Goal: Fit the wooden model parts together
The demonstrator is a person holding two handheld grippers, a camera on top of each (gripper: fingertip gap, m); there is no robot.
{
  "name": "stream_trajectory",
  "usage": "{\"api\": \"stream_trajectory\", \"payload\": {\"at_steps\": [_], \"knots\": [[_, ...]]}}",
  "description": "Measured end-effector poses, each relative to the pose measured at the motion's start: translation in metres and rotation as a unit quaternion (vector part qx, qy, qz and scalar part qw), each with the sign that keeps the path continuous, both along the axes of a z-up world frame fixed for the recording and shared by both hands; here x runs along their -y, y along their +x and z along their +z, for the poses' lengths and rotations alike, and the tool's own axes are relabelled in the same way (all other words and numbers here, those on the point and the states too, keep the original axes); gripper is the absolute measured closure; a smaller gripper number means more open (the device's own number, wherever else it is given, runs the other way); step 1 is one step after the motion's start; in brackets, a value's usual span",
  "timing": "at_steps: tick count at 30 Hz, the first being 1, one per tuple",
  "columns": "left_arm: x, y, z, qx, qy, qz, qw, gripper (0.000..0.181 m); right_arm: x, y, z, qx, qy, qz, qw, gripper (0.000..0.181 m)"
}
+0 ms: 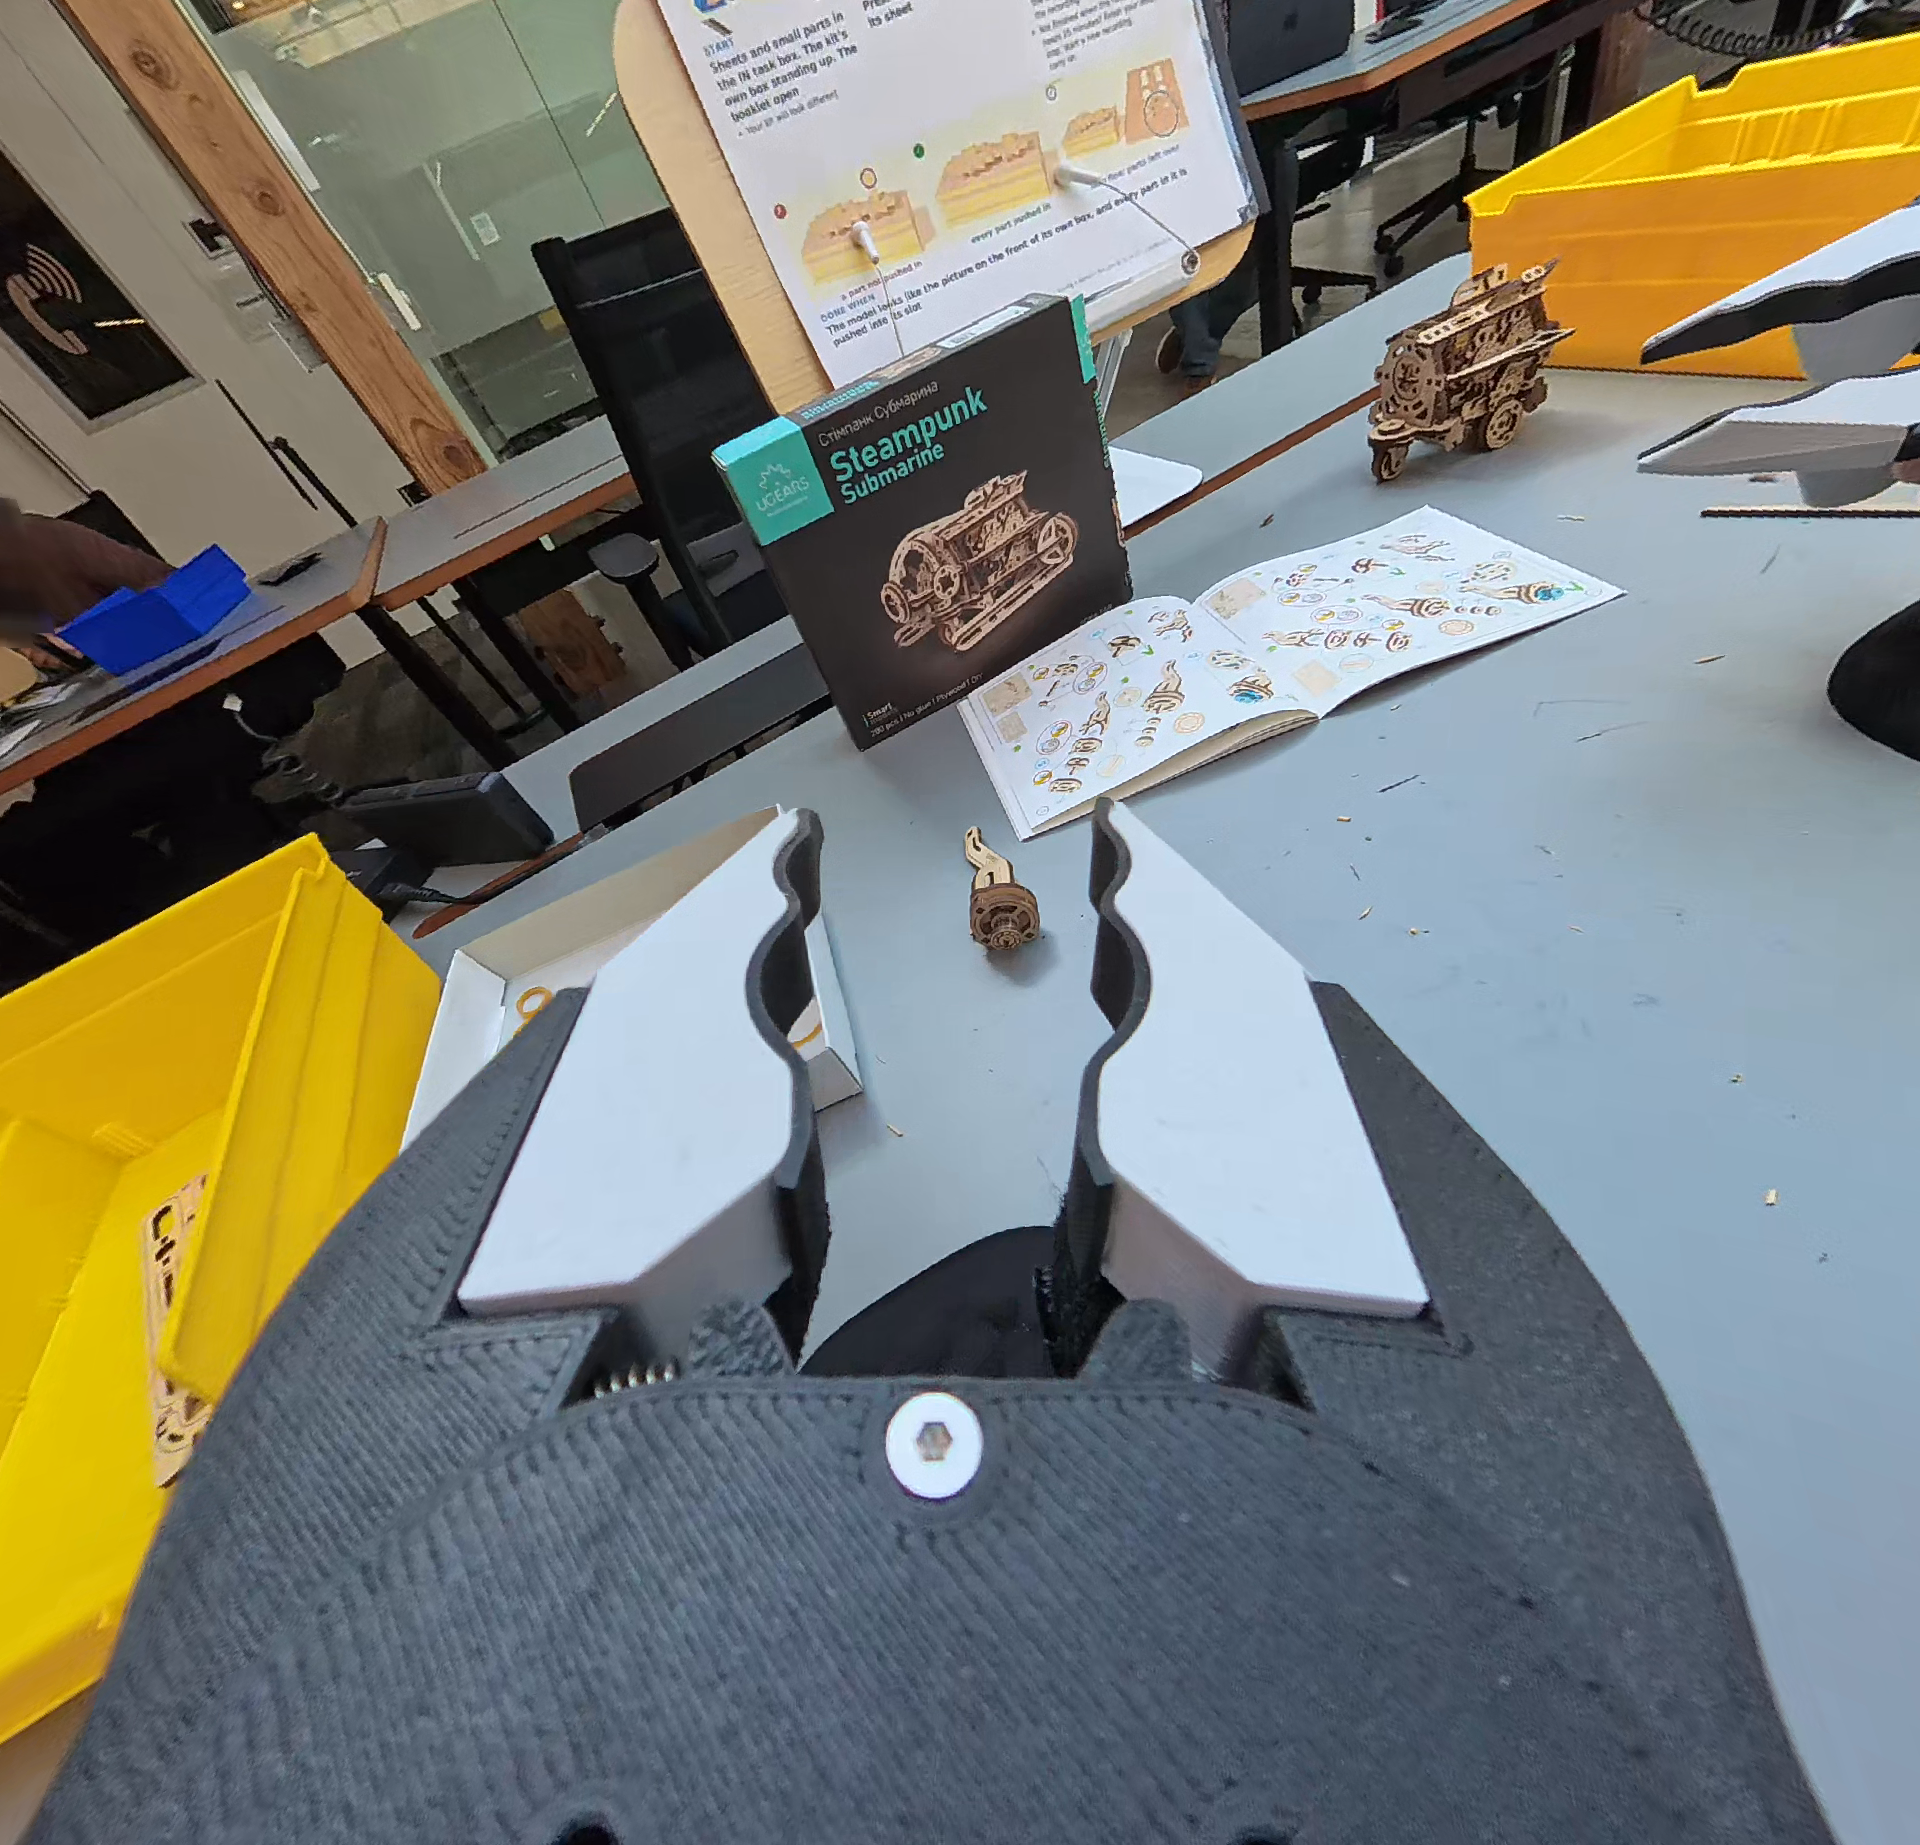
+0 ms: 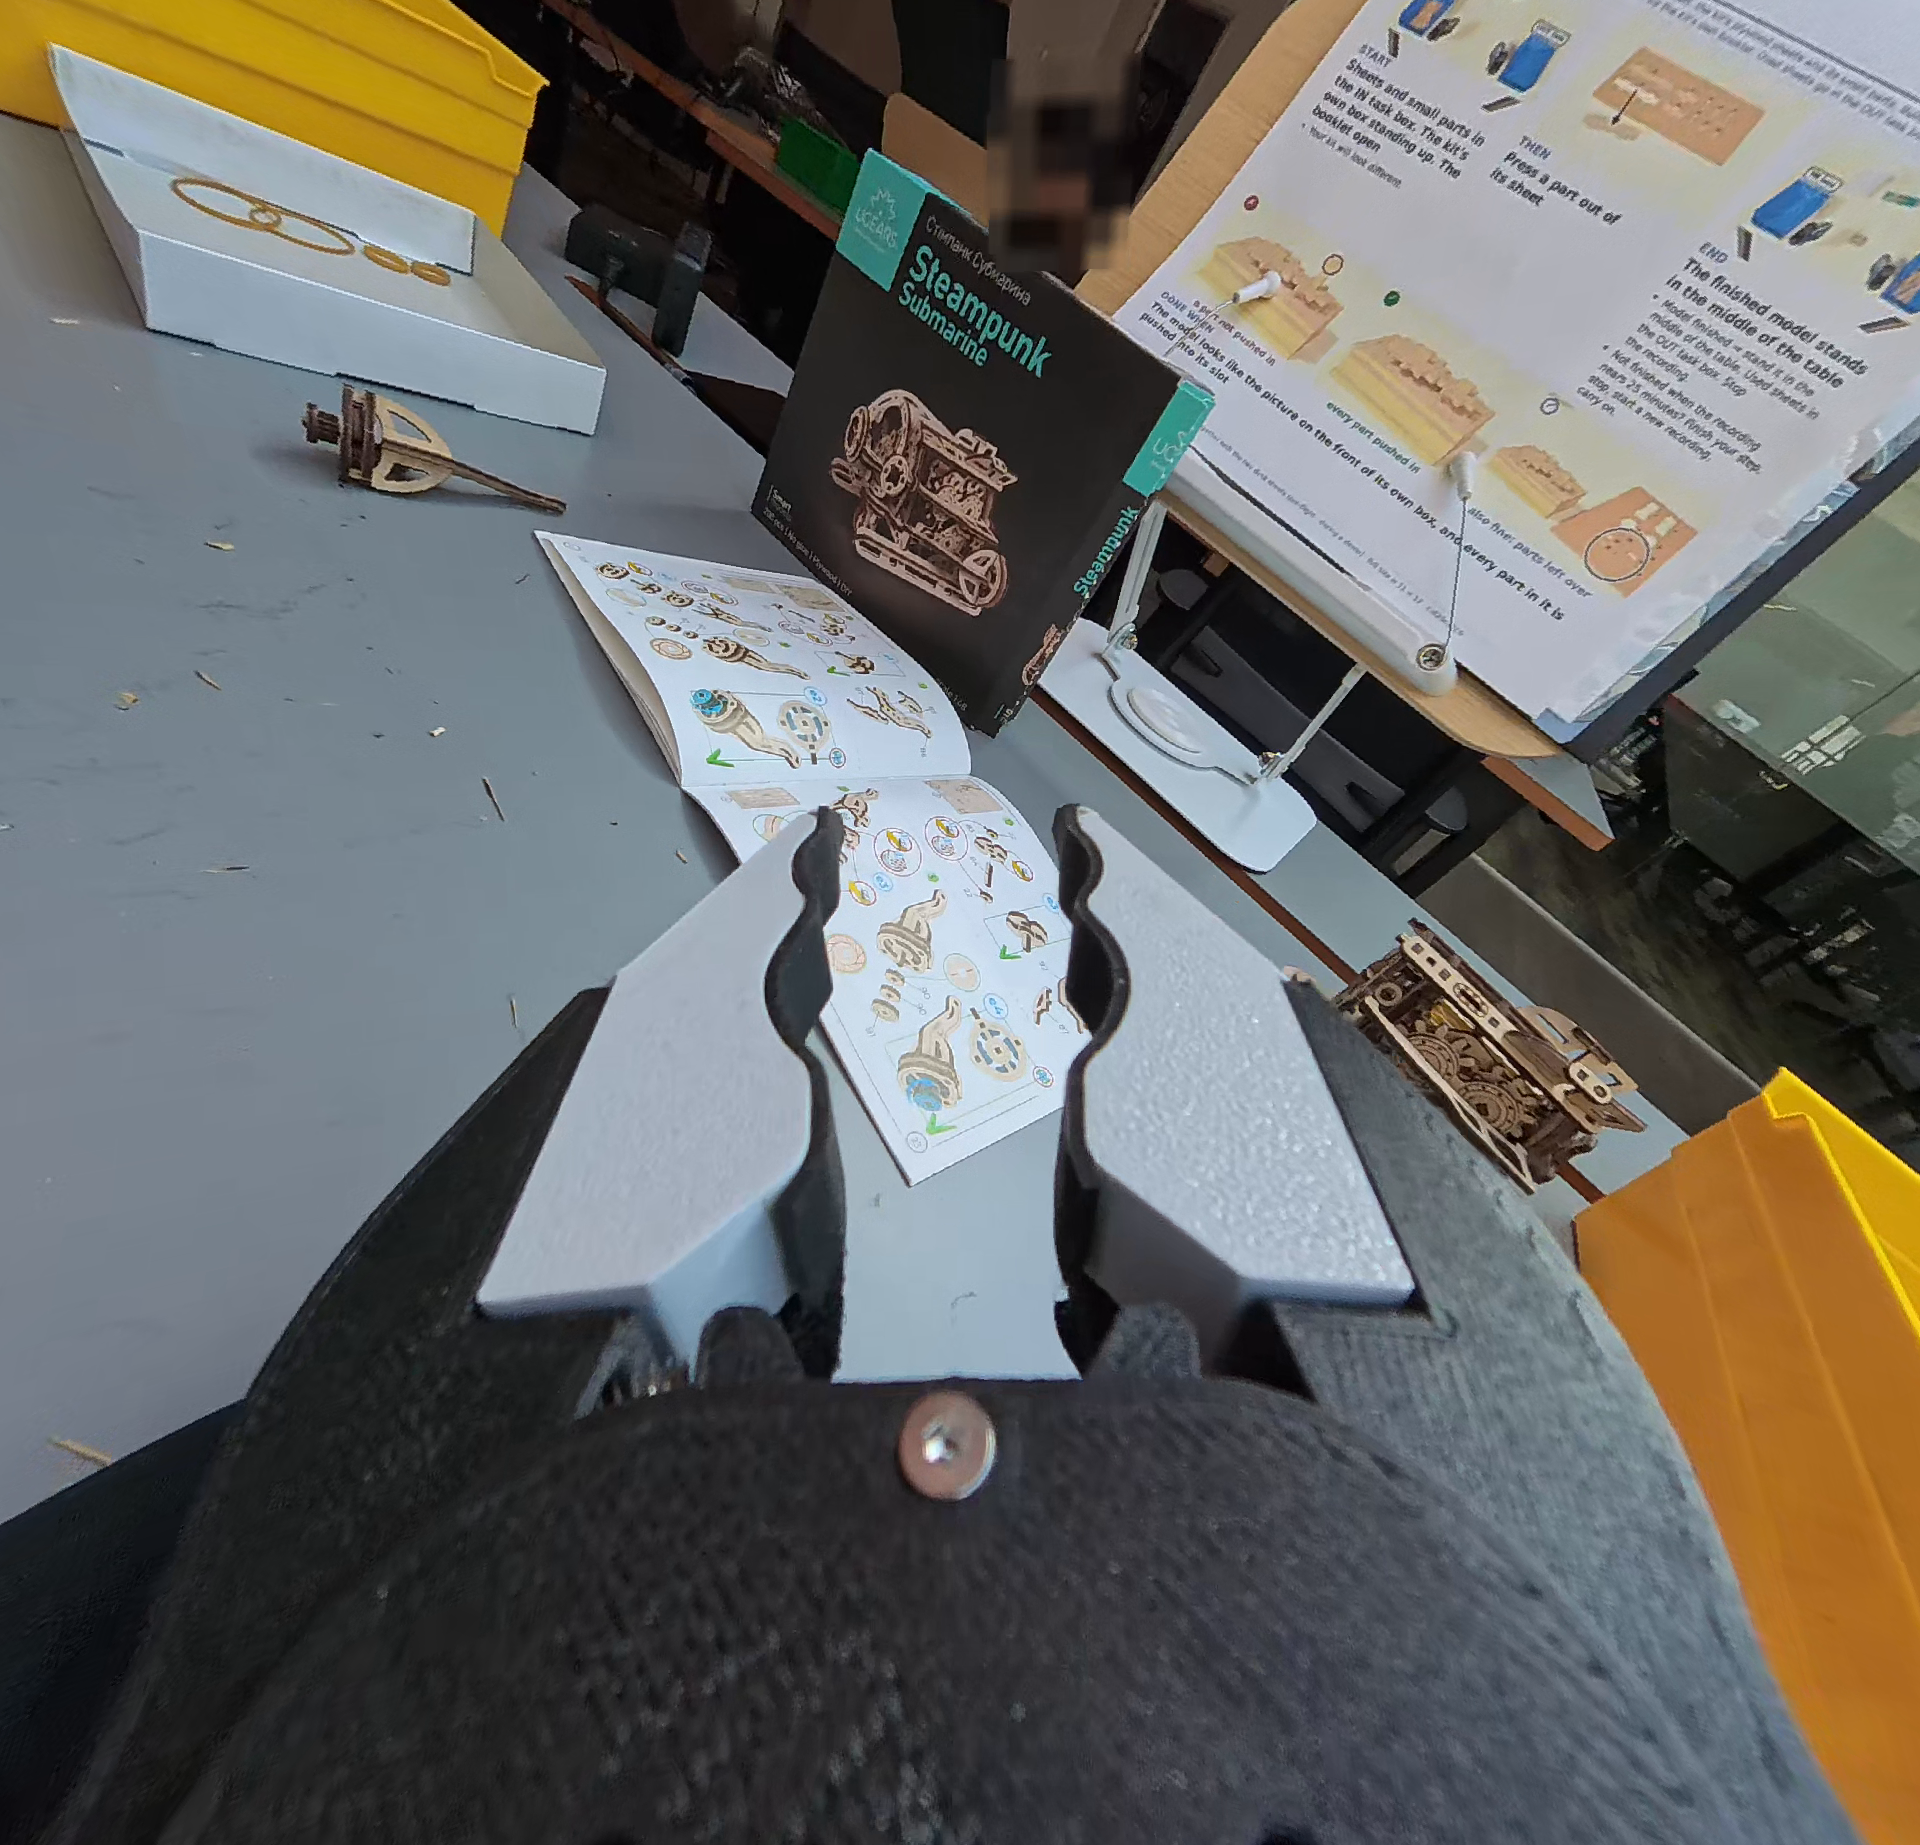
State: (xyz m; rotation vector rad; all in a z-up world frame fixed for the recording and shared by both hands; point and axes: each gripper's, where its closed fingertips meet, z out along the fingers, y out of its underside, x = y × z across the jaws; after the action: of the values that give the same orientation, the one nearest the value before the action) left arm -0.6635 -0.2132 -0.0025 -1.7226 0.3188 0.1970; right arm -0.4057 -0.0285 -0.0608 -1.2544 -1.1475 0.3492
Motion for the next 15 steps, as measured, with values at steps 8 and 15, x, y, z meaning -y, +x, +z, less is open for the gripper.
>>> {"api": "stream_trajectory", "payload": {"at_steps": [8,15], "knots": [[0.027,-0.023,0.011,-0.008,0.001,0.039,0.999,0.131,0.009,0.001,-0.005,0.017,0.007,0.005,1.000,0.144],[0.055,-0.053,0.002,0.009,-0.009,0.069,0.998,0.130,0.010,0.012,-0.006,0.030,0.006,-0.031,0.999,0.141]]}}
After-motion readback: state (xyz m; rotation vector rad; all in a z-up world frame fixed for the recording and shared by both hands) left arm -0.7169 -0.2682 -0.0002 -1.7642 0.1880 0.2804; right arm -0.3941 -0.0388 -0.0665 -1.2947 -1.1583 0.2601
